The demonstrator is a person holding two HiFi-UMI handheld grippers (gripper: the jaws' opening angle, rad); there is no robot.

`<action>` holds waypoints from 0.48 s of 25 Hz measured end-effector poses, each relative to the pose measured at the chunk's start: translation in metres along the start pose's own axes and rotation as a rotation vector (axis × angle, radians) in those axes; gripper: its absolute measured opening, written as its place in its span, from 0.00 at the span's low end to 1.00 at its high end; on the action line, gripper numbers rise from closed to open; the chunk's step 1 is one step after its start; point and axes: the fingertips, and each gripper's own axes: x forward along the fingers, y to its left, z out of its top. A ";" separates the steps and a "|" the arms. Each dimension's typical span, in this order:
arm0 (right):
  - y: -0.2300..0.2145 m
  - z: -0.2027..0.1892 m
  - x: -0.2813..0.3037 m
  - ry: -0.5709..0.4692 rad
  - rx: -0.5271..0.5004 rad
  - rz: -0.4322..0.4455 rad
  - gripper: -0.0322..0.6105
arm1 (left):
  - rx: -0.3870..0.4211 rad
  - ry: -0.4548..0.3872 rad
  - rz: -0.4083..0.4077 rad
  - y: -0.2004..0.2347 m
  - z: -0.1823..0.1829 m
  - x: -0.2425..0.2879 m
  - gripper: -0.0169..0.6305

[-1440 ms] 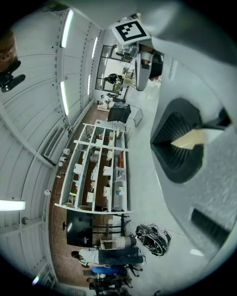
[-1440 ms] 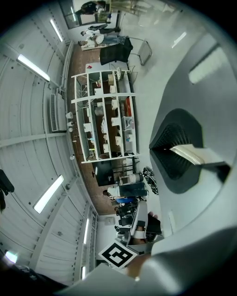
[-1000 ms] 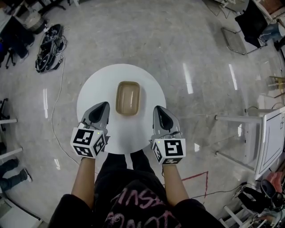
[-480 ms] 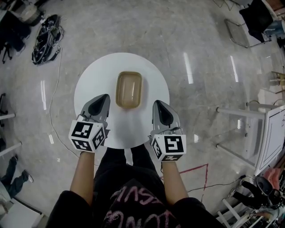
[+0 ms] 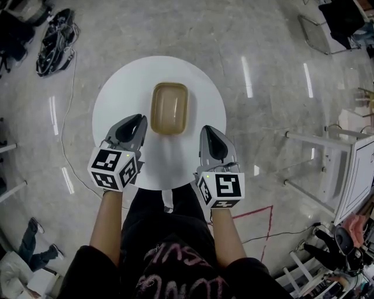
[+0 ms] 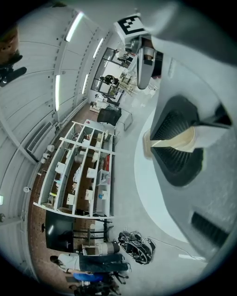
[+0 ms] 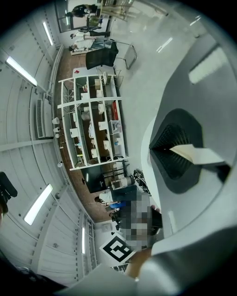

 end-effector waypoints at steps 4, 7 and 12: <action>-0.006 -0.011 0.005 0.018 0.008 -0.009 0.07 | -0.015 0.030 -0.009 0.006 -0.011 0.016 0.14; -0.012 -0.020 0.009 0.032 0.007 -0.015 0.07 | -0.041 0.051 -0.019 0.010 -0.020 0.028 0.19; -0.015 -0.031 0.012 0.053 0.007 -0.026 0.07 | -0.098 0.081 -0.050 0.016 -0.035 0.045 0.26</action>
